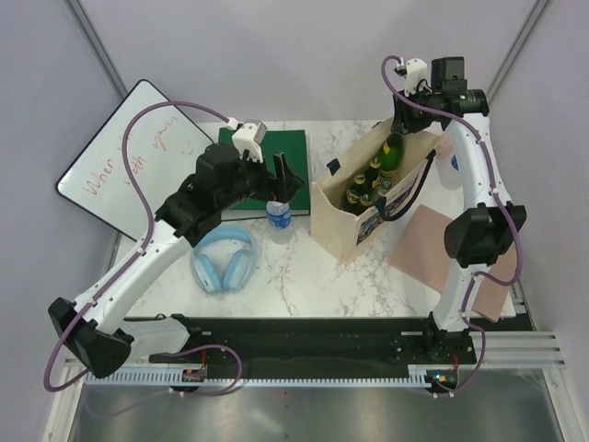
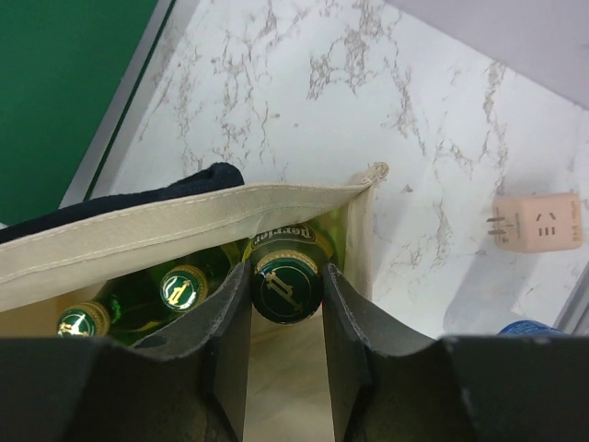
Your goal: Take the beverage out of the canvas bag
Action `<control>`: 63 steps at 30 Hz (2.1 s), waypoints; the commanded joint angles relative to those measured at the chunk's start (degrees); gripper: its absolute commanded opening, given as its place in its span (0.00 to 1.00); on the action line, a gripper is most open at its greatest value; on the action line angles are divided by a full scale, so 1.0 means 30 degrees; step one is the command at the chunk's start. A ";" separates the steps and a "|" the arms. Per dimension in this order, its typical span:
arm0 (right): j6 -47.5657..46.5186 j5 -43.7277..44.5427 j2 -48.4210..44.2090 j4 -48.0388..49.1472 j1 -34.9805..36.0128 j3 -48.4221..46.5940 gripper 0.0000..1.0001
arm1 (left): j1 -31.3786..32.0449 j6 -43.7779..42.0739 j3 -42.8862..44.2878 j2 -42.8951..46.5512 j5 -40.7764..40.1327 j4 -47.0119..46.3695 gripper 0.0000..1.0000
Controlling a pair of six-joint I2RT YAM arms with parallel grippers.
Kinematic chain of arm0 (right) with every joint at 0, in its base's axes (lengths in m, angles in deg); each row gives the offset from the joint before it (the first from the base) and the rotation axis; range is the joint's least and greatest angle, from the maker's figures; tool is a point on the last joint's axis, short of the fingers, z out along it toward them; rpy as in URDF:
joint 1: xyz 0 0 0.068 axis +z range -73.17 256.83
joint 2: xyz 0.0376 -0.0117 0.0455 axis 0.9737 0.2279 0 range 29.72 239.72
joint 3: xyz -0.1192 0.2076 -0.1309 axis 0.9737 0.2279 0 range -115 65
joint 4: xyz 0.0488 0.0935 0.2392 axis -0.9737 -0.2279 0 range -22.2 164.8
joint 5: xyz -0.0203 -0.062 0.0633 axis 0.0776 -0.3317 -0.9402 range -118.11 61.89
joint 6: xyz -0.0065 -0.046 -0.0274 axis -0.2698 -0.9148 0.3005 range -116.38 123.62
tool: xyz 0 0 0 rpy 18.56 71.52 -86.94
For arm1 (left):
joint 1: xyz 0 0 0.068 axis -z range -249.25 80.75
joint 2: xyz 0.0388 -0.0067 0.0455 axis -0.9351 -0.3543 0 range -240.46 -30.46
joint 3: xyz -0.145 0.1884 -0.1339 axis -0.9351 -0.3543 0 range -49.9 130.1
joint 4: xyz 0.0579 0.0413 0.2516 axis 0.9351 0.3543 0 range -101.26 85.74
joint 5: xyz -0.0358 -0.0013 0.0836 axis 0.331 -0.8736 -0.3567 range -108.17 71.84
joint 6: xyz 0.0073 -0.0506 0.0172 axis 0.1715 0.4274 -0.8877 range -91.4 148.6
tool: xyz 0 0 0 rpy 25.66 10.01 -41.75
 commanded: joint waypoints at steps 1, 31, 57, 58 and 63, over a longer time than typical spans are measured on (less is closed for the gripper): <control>0.0728 -0.1273 -0.2876 0.2512 -0.0101 -0.2336 0.00 | -0.0042 0.0885 0.0814 -0.0235 0.1100 -0.1384 0.91; 0.2105 -0.0863 -0.6833 0.4623 -0.2003 -0.4681 0.00 | 0.0163 0.1442 0.1195 -0.0997 0.2448 -0.2001 0.91; 0.2751 -0.2709 -1.0291 0.4856 -1.0090 0.3339 0.00 | 0.0632 0.1413 0.0697 -0.0997 0.3210 -0.3290 0.91; 0.2692 -0.2738 -1.0407 0.5002 -1.0265 0.3753 0.00 | 0.0661 0.1354 0.0697 -0.1026 0.3239 -0.3261 0.91; 0.2545 -0.3030 -1.0584 0.6349 -1.0735 0.6829 0.00 | 0.0661 0.1295 0.0697 -0.1027 0.3210 -0.3290 0.91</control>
